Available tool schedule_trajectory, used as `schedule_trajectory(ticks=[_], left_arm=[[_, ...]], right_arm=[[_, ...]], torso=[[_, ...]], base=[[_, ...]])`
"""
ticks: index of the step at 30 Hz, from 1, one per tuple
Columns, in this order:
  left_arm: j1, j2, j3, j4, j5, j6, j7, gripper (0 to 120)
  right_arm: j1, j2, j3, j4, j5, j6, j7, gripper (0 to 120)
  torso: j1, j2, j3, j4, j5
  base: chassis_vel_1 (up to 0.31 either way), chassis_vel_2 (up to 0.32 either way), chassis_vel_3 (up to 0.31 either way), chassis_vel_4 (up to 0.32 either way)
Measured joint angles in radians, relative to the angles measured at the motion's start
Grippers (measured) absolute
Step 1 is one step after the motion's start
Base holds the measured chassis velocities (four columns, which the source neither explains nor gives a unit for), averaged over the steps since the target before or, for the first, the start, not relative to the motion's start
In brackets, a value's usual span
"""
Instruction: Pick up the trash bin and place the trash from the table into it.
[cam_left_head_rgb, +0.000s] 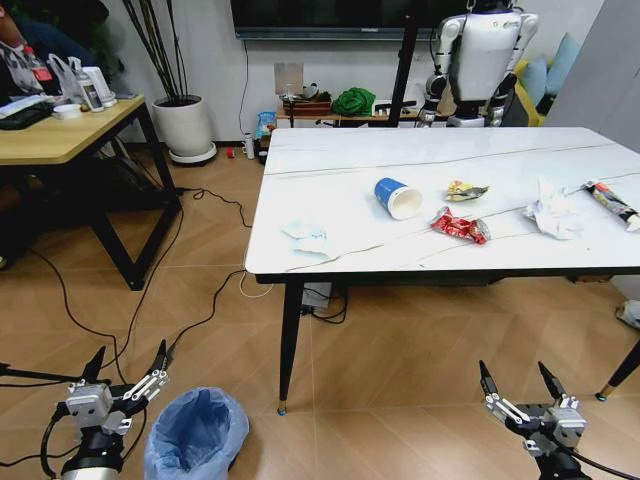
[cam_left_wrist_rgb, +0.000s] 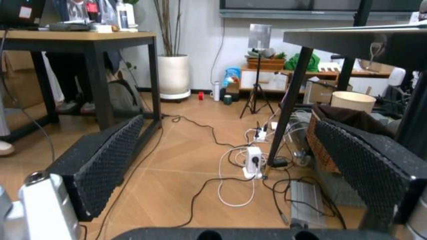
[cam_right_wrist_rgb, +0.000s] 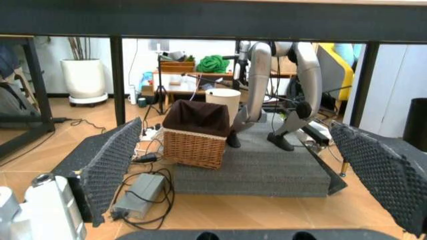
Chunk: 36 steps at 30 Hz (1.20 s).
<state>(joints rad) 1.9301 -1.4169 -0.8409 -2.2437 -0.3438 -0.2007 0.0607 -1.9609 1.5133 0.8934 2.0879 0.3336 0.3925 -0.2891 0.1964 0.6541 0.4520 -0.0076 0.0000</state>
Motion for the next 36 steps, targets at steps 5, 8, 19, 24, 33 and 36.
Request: schedule_trajectory(ticks=[5, 8, 19, 24, 33, 36], left_arm=[[0.000, -0.001, 0.001, 0.002, 0.001, 0.000, 0.001, 100], [0.001, -0.002, 0.001, 0.002, 0.001, 0.000, 0.002, 100], [0.002, -0.004, 0.001, 0.003, 0.002, 0.000, 0.003, 100], [0.002, -0.005, 0.001, 0.004, 0.003, -0.001, 0.005, 100], [0.003, -0.009, 0.004, 0.007, 0.006, -0.003, 0.007, 100], [0.003, -0.009, 0.005, 0.007, 0.006, -0.003, 0.007, 100]], right_arm=[[0.000, 0.000, 0.000, -0.002, 0.000, 0.000, 0.000, 100], [0.000, 0.000, -0.001, -0.002, 0.000, 0.000, -0.001, 100], [0.001, 0.001, -0.002, -0.004, 0.000, 0.002, -0.001, 100], [-0.001, 0.000, -0.002, -0.003, 0.001, 0.003, -0.001, 100], [-0.003, 0.000, -0.001, -0.002, 0.001, 0.005, -0.002, 100], [-0.004, 0.000, -0.001, -0.002, 0.001, 0.005, -0.002, 100]], torso=[[-0.010, -0.025, -0.015, 0.0000, 0.0000], [-0.014, -0.035, -0.021, 0.0000, 0.0000], [-0.034, -0.082, -0.047, 0.0000, 0.0000], [-0.043, -0.105, -0.061, 0.0000, 0.0000], [-0.057, -0.141, -0.084, 0.0000, 0.0000], [-0.061, -0.150, -0.089, 0.0000, 0.0000]], base=[[0.000, 0.000, 0.000, 0.000], [0.000, 0.000, 0.000, 0.000], [0.000, 0.000, 0.000, 0.000], [0.000, 0.000, 0.000, 0.000], [0.000, 0.000, 0.000, 0.000], [0.000, 0.000, 0.000, 0.000]])
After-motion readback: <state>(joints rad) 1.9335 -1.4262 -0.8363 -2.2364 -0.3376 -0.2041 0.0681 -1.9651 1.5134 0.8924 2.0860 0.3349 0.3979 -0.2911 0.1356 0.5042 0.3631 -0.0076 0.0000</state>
